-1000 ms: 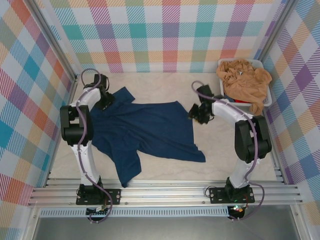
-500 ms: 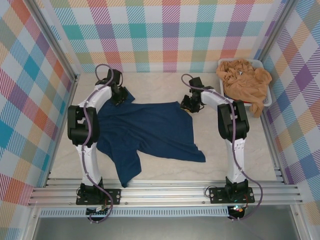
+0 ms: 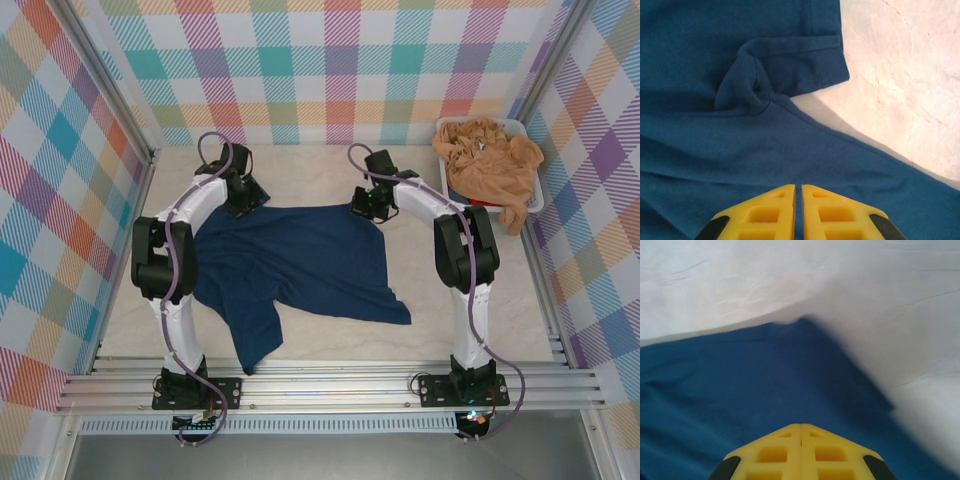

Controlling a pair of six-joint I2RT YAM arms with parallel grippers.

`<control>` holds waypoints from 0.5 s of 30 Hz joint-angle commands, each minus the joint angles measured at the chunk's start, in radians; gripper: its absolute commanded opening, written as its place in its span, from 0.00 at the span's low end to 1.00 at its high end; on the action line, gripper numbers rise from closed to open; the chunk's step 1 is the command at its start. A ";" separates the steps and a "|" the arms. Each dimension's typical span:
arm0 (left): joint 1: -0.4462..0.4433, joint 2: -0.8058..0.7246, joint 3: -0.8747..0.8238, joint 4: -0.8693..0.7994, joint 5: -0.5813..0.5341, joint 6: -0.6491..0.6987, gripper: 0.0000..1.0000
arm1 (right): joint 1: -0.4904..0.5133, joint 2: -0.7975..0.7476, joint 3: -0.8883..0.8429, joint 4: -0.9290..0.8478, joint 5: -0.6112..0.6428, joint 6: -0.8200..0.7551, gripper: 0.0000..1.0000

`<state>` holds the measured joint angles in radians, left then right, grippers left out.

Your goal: Fold and stack the t-shirts

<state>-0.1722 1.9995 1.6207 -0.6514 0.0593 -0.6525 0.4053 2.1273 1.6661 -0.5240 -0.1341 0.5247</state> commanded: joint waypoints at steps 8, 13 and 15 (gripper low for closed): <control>0.024 -0.092 -0.051 -0.017 0.000 0.032 0.12 | 0.049 -0.104 -0.090 -0.051 0.106 0.031 0.06; 0.025 -0.100 -0.067 -0.024 0.010 0.040 0.14 | 0.005 -0.078 -0.042 -0.099 0.199 -0.034 0.30; 0.025 -0.112 -0.090 -0.021 0.014 0.035 0.14 | -0.011 -0.035 -0.015 -0.120 0.226 -0.075 0.34</control>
<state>-0.1547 1.9316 1.5642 -0.6506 0.0631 -0.6312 0.4164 2.0678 1.6047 -0.5995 0.0170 0.5110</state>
